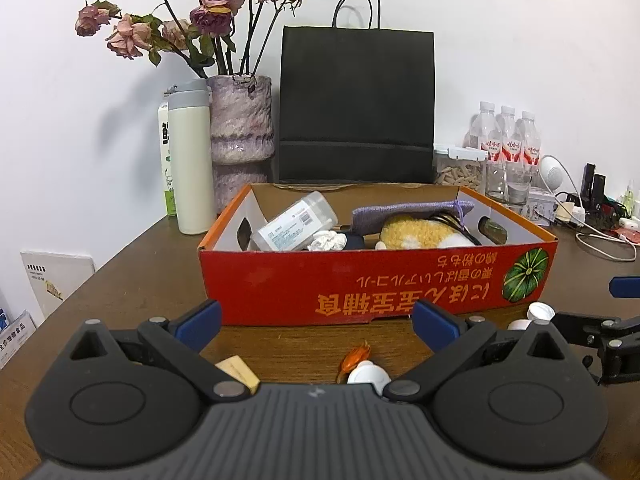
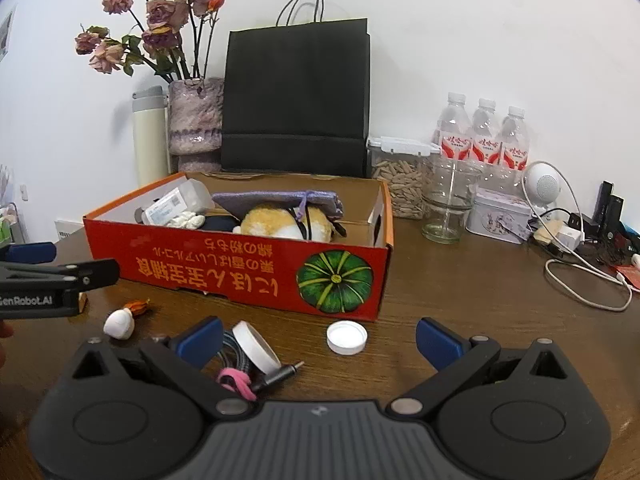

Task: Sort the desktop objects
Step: 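Withdraw both grippers from the box toward the small items on the table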

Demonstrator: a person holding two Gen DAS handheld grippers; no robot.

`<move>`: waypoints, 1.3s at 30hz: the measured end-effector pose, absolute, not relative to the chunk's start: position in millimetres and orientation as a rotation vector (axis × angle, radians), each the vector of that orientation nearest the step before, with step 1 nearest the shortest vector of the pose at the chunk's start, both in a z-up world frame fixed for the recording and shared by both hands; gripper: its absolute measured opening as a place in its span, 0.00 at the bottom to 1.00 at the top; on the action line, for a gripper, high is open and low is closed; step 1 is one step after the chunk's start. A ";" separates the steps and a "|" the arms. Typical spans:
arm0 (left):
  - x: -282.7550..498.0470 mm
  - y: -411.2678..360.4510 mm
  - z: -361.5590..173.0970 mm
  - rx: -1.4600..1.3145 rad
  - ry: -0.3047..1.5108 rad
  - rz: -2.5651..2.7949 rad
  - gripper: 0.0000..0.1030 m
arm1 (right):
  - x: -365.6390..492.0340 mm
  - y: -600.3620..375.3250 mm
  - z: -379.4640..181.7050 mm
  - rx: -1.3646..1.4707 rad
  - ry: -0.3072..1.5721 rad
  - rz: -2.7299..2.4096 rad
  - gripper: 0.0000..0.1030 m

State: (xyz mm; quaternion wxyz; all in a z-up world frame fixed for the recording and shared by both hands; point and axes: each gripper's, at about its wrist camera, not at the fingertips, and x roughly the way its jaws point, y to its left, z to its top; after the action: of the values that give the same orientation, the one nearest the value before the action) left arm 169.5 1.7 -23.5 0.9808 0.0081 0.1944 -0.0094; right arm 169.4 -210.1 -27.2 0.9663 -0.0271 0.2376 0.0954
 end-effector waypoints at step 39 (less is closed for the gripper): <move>171.7 2.1 -32.1 0.011 0.483 -0.077 1.00 | 169.9 -214.9 -28.5 -0.048 0.493 0.238 0.91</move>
State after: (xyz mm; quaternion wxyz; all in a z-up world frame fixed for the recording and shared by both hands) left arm 171.7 2.1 -32.1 0.9702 0.0052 0.2392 -0.0380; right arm 169.9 -214.9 -28.5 0.9624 -0.0235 0.2436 0.1175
